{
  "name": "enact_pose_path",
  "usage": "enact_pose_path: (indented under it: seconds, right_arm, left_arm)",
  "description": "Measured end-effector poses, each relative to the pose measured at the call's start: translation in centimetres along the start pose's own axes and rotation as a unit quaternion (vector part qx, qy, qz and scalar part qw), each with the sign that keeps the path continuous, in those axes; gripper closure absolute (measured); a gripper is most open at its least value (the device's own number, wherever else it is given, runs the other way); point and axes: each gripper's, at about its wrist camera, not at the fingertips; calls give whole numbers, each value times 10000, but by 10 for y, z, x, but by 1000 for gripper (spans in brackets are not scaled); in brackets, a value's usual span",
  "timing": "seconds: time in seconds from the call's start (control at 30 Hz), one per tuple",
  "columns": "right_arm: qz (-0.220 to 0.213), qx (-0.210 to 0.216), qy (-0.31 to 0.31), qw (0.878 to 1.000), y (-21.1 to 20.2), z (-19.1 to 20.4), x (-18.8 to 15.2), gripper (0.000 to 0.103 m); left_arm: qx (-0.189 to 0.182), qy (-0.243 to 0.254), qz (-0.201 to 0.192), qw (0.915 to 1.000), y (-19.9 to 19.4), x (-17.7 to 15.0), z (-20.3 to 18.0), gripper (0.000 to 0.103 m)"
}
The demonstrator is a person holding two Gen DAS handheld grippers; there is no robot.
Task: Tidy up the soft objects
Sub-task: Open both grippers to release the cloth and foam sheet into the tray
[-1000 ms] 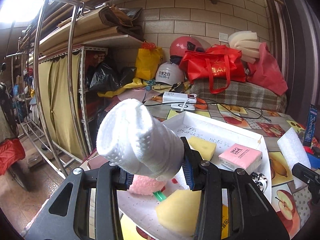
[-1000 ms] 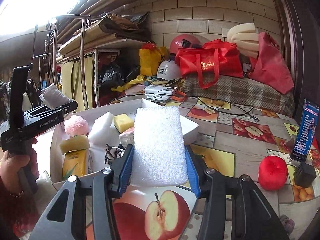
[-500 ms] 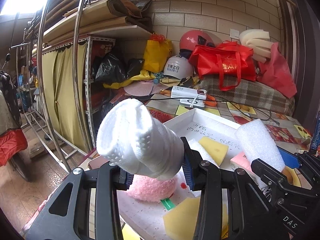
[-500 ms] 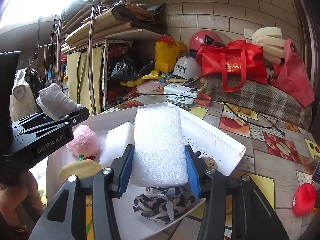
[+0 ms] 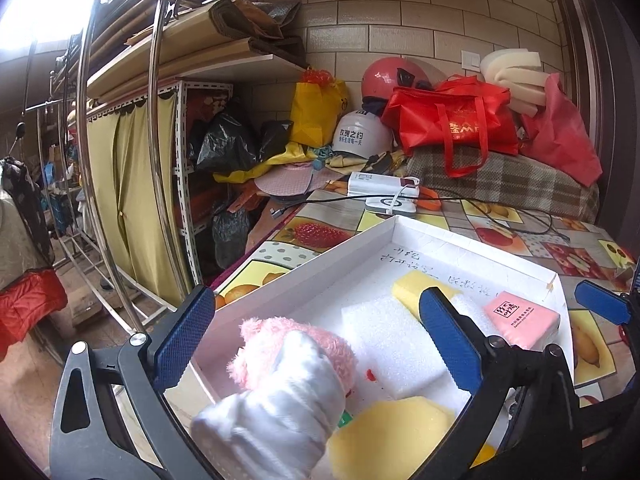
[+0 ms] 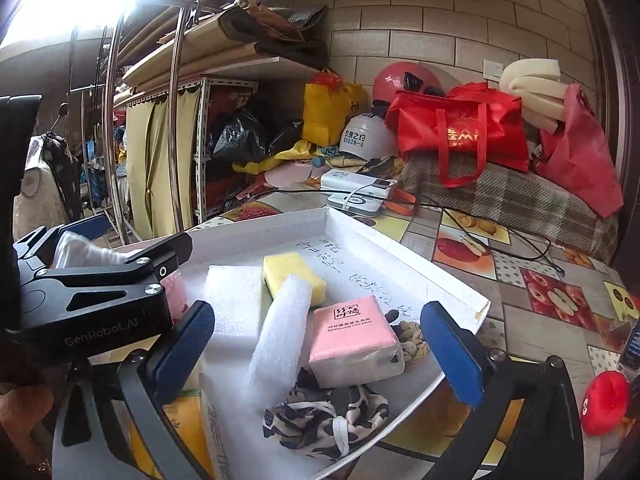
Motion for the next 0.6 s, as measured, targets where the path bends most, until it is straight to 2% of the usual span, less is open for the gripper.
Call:
enact_pose_path:
  seconds: [0.17,0.37,0.47,0.6]
  right_arm:
    - [-94,-38,-16,9999,-2,0,1,0]
    - [-343,-626,156,9973,-13,-5,0,0]
    - [-334,-602,206,9974,-17,-7,-3,0]
    - [-630,-513,438,9957,-35,-14,-8,0]
  left_arm:
    - [24,-132,-47,9999,-2,0,6,0]
    - [-4,-307,-175,9994,-6,0,12,0]
    - [10,-321,-291,9991,-11,0,12,0]
    - [36,-219,-557,9982,-22,-2,7,0]
Point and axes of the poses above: each gripper's, at about its wrist camera, not at the fingertips, and y roughly the way its jaws point, z to its left, x to its top, and after that the axes turned 4 degrees about x, right-handed
